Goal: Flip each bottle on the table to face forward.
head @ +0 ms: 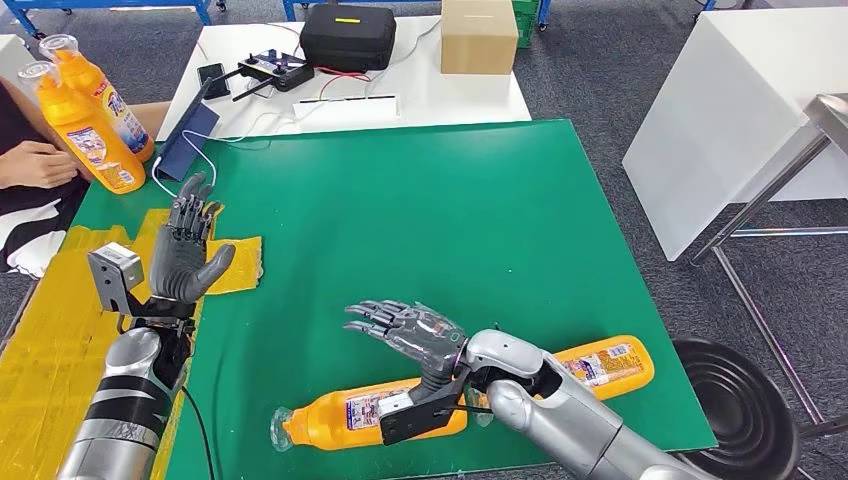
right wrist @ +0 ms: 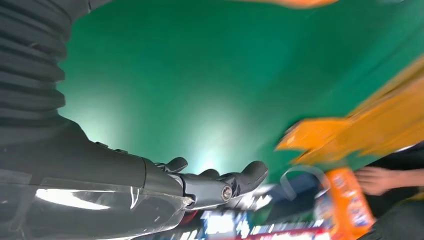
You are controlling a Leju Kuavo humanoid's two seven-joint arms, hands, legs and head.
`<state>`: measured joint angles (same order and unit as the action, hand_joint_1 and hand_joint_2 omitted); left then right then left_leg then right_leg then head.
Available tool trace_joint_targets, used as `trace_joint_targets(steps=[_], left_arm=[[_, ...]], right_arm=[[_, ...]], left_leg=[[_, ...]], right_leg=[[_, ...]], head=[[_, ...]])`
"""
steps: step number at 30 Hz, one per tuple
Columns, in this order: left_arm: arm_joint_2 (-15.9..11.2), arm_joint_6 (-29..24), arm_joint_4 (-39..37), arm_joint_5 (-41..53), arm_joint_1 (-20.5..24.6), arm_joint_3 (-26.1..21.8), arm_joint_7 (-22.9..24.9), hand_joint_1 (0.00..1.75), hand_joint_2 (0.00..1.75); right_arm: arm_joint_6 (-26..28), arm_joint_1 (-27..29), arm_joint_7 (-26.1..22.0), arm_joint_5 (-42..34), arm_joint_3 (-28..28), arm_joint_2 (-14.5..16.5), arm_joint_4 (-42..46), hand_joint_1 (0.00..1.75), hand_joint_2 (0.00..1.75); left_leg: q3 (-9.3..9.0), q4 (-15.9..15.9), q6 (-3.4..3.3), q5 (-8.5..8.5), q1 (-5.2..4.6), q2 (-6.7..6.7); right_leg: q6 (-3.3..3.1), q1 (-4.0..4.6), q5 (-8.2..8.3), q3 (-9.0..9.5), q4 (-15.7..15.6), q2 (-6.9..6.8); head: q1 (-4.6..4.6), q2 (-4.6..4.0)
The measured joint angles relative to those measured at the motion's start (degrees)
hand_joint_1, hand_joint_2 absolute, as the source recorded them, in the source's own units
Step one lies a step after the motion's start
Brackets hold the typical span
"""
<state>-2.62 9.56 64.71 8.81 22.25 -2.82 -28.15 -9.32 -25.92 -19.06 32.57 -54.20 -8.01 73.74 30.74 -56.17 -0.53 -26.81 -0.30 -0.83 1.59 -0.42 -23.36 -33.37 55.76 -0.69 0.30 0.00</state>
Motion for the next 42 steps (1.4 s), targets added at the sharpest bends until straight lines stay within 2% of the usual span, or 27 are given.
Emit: trace_joint_targets(steps=[4,12,21,34,42], left_arm=[[0.16,0.03,-1.41,-0.05,1.23,0.32,-0.42,0.00,1.75],[0.43,-0.11,-3.06,-0.05,2.42,0.57,-0.50,0.00,1.75],[0.80,-0.22,-5.03,-0.30,4.01,0.81,-0.87,0.00,1.75],[0.82,0.16,-6.87,-1.15,5.51,0.81,-0.87,0.00,1.75],[0.83,0.32,-7.97,-2.03,6.38,0.81,-0.90,0.00,1.75]], right_arm=[[-2.51,-0.81,-1.98,-5.29,-1.69,0.58,-0.83,0.00,1.75],[-3.02,-1.53,-2.39,-6.23,-3.04,0.81,-1.70,0.00,1.75],[-6.40,-1.41,-4.89,-13.46,-3.61,0.79,-1.47,0.00,1.75],[-9.13,-1.24,-4.96,-14.77,-4.01,-1.70,-0.36,0.00,1.75],[-11.30,-3.19,-4.25,-14.95,-5.34,-2.98,-0.52,0.00,1.75]], left_leg=[[0.00,0.00,0.00,0.00,-0.01,0.01],[-0.01,-0.01,0.00,0.00,-0.01,0.01],[-0.01,-0.01,0.00,0.00,-0.01,0.00],[0.00,-0.01,0.00,0.00,-0.01,0.01],[-0.01,-0.01,0.00,0.00,-0.01,0.01]], right_leg=[[0.00,-0.01,0.00,0.02,0.00,0.00],[0.00,-0.01,0.00,0.01,0.00,0.01],[0.00,0.00,0.00,-0.01,0.00,0.02],[0.00,-0.01,0.00,0.00,-0.01,0.01],[0.00,0.00,0.01,0.00,0.00,0.01]], head=[[-0.01,0.00],[-0.01,0.00],[-0.01,0.00],[-0.01,0.00],[-0.01,0.01]])
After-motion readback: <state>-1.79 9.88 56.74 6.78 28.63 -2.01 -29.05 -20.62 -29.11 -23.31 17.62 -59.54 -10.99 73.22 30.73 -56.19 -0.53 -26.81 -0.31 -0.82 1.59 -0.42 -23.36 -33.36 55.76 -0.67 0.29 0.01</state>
